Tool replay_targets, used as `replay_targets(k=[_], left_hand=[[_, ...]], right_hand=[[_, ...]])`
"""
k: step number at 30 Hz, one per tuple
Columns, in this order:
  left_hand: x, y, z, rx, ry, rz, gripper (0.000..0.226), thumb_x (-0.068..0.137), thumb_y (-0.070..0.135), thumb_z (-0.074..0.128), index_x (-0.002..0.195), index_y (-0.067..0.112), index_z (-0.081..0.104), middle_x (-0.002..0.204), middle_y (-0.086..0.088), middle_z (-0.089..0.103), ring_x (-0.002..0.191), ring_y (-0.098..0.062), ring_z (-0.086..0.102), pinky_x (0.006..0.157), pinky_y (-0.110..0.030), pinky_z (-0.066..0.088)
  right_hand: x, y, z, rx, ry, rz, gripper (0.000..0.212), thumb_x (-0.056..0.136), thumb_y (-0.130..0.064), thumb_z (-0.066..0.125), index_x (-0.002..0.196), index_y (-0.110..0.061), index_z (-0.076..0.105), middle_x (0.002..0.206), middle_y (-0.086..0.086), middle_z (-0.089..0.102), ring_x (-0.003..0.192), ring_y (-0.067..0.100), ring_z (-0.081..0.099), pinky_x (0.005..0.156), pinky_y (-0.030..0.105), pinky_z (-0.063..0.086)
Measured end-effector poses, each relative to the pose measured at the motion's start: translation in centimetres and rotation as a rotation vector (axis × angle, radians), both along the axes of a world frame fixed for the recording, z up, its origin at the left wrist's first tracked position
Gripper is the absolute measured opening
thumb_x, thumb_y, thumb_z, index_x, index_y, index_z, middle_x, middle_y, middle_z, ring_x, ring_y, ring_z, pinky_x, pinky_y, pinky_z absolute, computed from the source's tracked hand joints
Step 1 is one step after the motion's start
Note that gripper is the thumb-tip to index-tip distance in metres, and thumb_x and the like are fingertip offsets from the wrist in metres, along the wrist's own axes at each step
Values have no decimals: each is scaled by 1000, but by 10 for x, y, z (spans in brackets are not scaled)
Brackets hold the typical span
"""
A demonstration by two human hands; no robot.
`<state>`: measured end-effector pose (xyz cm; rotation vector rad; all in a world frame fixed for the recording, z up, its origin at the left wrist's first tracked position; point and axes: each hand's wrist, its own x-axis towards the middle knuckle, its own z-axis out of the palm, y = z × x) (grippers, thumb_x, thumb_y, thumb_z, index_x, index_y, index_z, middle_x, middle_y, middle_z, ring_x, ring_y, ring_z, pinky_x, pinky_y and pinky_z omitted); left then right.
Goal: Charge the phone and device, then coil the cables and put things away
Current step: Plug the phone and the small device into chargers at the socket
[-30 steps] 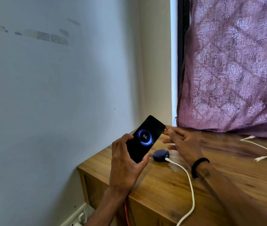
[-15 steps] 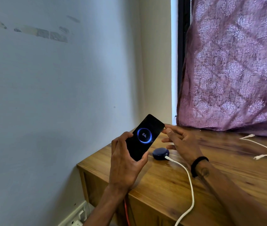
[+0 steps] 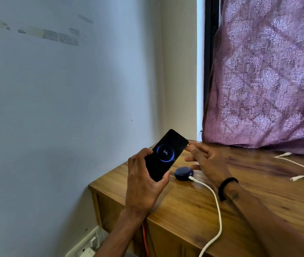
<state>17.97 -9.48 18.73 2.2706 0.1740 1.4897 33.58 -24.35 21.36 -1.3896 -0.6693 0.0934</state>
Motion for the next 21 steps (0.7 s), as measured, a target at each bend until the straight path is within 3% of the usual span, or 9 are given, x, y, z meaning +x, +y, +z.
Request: replay_targets(k=[14, 19, 21], left_hand=[[0, 0, 0, -8, 11, 21, 86, 69, 41, 90, 136, 29, 37, 130, 13, 43, 118, -5, 43, 82, -1, 46], [0, 1, 0, -21, 12, 16, 85, 69, 41, 90, 135, 29, 38, 129, 13, 44, 117, -8, 46, 80, -4, 48], [0, 1, 0, -24, -1, 19, 86, 69, 40, 91, 134, 30, 36, 127, 17, 43, 116, -9, 48, 80, -8, 50]], right_hand=[[0, 0, 0, -30, -19, 9, 40, 98, -37, 68, 134, -20, 68, 119, -3, 78, 92, 16, 78, 85, 48, 65], [-2, 0, 0, -48, -34, 13, 67, 78, -56, 72, 136, -22, 67, 119, -4, 78, 97, 12, 77, 78, 37, 64], [-4, 1, 1, -82, -53, 15, 70, 75, -62, 72, 136, -26, 67, 121, -8, 76, 103, 7, 74, 86, 34, 62]])
